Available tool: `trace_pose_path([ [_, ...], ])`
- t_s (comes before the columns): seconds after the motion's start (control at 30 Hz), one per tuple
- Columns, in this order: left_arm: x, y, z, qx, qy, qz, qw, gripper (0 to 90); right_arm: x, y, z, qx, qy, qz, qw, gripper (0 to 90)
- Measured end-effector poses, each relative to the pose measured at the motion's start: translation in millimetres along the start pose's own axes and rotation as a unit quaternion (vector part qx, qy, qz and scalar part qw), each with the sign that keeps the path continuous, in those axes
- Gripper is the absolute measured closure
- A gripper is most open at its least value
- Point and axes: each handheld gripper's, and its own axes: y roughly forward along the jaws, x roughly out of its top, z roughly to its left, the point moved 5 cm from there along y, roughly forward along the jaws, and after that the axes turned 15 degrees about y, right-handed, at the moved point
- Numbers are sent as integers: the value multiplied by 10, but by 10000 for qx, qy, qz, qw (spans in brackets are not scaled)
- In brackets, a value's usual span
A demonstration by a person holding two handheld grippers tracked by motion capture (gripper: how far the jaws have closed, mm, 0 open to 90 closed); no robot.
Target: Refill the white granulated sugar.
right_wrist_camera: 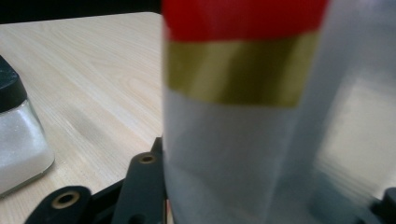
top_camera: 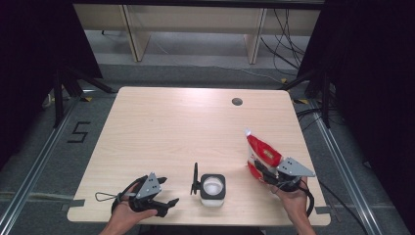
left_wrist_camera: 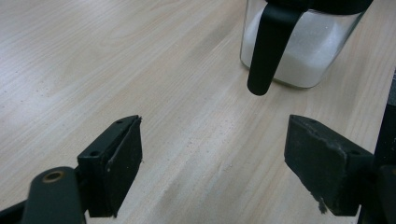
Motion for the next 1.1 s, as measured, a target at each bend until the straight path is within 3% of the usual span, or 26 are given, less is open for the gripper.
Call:
trace_pose_path([
  [0.03, 12, 6, -16, -20, -95, -84, 9999, 188, -9, -20, -16, -30, 44, 92, 9999, 608],
  [0.07, 9, 5, -12, -28, -65, -56, 10000, 188, -27, -47, -7, -35, 276, 163, 9995, 599],
  [0.13, 8, 8, -14, -37, -42, -81, 10000, 188, -45, -83, -26, -39, 550, 100, 9984, 588],
  [0.2, 20, 10, -16, -20, -118, -150, 9998, 188, -51, -115, -43, -55, 593, 107, 9982, 584],
  [0.23, 17, 8, -2, -17, -33, -153, 9999, 188, -58, -127, -36, -76, 622, 151, 9979, 580],
  [0.27, 16, 16, -13, -24, -144, -191, 9997, 188, -57, -133, -26, -68, 648, 143, 9978, 574],
  [0.37, 8, -3, 1, -6, -77, -121, 9999, 188, -48, -133, -30, -67, 528, 128, 9985, 512],
  [0.43, 6, -7, 8, 1, -67, -101, 9999, 188, -52, -166, -10, -108, 758, 145, 9970, 466],
  [0.5, 10, 4, -9, -28, -124, -142, 9998, 188, -35, -211, -10, -120, 718, 104, 9973, 413],
  [0.53, 11, 13, -10, -25, -123, -187, 9997, 188, -38, -242, 12, -153, 834, 140, 9963, 397],
  [0.63, 13, 4, -1, -15, -74, -138, 9999, 188, -40, -304, 25, -318, 725, 156, 9967, 354],
  [0.67, 12, 3, 1, -19, -56, -139, 9999, 188, -42, -333, 58, -386, 811, 118, 9959, 351],
  [0.73, 5, -8, 9, 20, -63, -92, 9999, 188, -32, -375, 54, -438, 640, 57, 9970, 349],
  [0.9, 12, -1, 5, -2, -105, -174, 9998, 188, -73, -495, 92, -546, 764, 111, 9955, 343],
  [0.93, 16, -6, 2, -8, -135, -154, 9998, 189, -83, -519, 120, -566, 937, 165, 9939, 341],
  [0.97, 15, -10, 8, 6, -92, -126, 9999, 188, -84, -527, 94, -558, 738, 112, 9956, 339],
  [1.0, 14, -4, 10, 11, -85, -155, 9998, 189, -97, -554, 114, -623, 832, 155, 9945, 337],
  [1.1, 14, -23, 15, -19, -55, -88, 9999, 189, -94, -605, 116, -585, 752, 135, 9954, 336],
])
